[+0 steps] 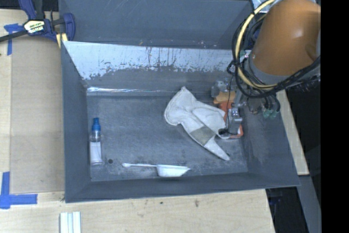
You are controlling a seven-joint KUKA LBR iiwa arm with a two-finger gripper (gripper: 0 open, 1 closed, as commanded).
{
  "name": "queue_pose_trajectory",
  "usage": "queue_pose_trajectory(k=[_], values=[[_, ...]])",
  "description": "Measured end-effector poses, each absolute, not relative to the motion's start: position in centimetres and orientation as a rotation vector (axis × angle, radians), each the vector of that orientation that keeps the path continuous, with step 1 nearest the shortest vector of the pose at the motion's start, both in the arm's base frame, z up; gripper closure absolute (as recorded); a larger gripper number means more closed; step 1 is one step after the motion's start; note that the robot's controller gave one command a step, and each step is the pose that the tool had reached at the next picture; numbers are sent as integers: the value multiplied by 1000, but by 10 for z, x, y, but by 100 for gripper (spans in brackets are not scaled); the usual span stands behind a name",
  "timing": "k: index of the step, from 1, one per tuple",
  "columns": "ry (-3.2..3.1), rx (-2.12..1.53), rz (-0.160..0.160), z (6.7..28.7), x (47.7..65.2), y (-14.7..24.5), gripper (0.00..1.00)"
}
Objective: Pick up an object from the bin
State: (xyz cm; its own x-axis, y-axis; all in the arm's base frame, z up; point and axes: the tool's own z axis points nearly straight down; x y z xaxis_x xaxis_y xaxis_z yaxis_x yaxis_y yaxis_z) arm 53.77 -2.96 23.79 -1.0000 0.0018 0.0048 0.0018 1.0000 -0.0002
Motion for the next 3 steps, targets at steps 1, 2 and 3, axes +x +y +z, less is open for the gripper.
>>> queue_pose_trajectory(k=[1,2,3], values=[[-3145,-2,1,243,539,-29,0],[-3154,-43,1,199,556,-18,0],[-3146,-26,0,144,529,-3,0]])
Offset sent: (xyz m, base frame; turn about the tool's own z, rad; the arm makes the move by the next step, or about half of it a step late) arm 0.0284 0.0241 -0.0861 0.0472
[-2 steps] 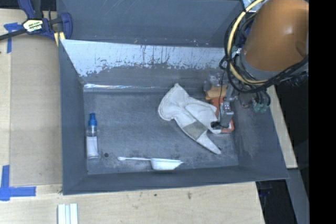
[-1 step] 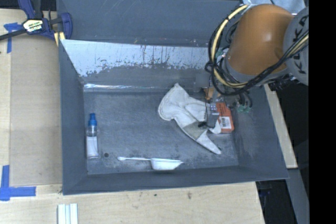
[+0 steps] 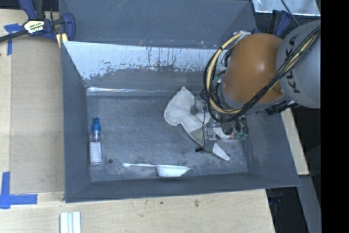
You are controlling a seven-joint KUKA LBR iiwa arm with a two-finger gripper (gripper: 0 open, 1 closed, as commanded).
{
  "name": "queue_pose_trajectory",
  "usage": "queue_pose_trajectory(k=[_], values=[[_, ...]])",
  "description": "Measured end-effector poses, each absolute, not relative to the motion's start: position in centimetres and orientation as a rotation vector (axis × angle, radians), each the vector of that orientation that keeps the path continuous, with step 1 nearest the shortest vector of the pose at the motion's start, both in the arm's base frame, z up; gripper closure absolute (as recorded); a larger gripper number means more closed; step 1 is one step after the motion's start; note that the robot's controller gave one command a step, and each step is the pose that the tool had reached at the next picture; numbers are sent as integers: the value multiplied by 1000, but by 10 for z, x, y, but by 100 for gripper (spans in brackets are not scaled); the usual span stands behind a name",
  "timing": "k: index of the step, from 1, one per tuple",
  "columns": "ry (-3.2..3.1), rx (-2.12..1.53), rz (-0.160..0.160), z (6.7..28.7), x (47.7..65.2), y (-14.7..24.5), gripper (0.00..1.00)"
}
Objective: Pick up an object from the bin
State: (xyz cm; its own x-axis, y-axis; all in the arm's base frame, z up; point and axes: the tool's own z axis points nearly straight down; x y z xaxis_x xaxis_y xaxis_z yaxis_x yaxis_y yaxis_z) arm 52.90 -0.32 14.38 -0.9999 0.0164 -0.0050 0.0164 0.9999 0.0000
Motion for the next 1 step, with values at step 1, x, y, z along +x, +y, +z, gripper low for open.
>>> queue_pose_trajectory(k=[1], values=[[3145,120,1,123,538,-5,0]])
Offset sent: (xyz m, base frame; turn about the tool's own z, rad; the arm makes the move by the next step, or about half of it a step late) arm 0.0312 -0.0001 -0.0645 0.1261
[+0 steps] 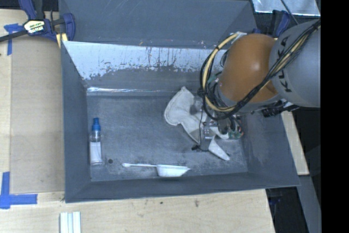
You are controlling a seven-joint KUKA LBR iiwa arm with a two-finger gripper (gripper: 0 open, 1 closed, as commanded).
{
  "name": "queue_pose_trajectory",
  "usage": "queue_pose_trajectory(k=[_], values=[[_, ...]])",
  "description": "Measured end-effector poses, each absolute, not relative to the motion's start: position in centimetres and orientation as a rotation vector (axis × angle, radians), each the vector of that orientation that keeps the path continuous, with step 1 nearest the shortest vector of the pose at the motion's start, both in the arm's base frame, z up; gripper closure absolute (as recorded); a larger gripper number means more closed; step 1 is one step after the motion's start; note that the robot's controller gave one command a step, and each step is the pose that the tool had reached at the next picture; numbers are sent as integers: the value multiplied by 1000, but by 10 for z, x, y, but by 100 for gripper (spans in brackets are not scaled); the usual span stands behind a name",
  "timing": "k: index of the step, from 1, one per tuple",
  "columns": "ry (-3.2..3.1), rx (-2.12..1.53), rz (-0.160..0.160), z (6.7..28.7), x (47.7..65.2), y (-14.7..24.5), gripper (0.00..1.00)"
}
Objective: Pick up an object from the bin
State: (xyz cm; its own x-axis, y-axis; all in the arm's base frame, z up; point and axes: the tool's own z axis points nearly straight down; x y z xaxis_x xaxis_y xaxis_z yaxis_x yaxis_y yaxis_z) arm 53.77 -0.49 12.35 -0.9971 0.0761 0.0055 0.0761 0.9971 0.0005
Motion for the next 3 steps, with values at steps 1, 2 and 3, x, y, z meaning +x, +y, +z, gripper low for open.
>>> queue_pose_trajectory(k=[1,2,3], values=[[-3140,-221,-1,80,562,-4,100],[-3140,-220,-1,80,562,-4,100],[-3134,-291,-1,239,567,-2,100]])
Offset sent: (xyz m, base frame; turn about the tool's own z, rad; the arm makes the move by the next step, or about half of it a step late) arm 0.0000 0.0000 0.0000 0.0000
